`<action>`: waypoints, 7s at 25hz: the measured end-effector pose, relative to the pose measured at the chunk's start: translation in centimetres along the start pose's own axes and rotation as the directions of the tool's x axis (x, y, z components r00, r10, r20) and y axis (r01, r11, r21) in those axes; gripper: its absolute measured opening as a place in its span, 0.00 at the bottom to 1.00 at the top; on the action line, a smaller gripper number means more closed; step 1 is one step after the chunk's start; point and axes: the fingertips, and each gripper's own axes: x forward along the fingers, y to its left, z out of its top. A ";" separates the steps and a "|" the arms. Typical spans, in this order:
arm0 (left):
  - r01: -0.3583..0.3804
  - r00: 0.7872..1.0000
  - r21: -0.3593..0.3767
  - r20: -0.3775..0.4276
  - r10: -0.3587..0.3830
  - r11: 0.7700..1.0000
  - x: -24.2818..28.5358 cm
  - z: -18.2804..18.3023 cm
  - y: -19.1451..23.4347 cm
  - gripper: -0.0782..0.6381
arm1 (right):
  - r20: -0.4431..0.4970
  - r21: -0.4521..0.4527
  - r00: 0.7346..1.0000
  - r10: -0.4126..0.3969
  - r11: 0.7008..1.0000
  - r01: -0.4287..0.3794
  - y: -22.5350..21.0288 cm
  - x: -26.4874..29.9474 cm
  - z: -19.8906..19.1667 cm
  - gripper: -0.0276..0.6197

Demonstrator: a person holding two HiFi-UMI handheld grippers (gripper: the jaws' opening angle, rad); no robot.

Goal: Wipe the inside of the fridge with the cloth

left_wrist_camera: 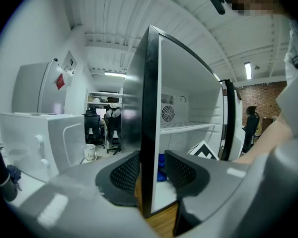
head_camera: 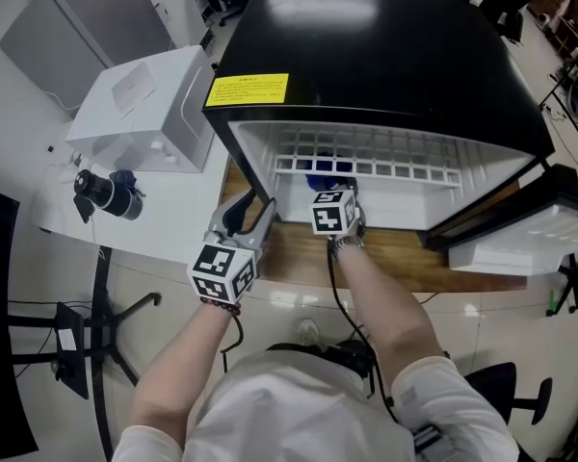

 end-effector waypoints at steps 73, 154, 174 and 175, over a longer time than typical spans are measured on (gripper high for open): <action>-0.027 0.999 -0.028 -0.038 0.026 0.999 -1.2 -1.1 -1.1 0.28 | -0.009 -0.055 0.992 0.129 0.990 -0.130 8.4 -5.4 -2.2 0.14; 0.771 0.626 0.051 -0.235 -0.743 0.634 0.7 0.6 -22.1 0.49 | 0.054 -0.326 0.793 0.607 0.761 -0.561 -1.8 -30.8 -0.1 0.14; 0.853 0.500 -0.032 -0.228 -0.835 0.520 -0.2 0.4 -26.4 0.26 | -0.046 -0.367 0.787 0.615 0.723 -0.586 -2.6 -32.1 -1.2 0.16; 0.841 0.521 -0.027 -0.224 -0.824 0.540 0.1 0.3 -26.3 0.25 | -0.043 -0.360 0.802 0.596 0.740 -0.569 -2.9 -31.8 -1.3 0.17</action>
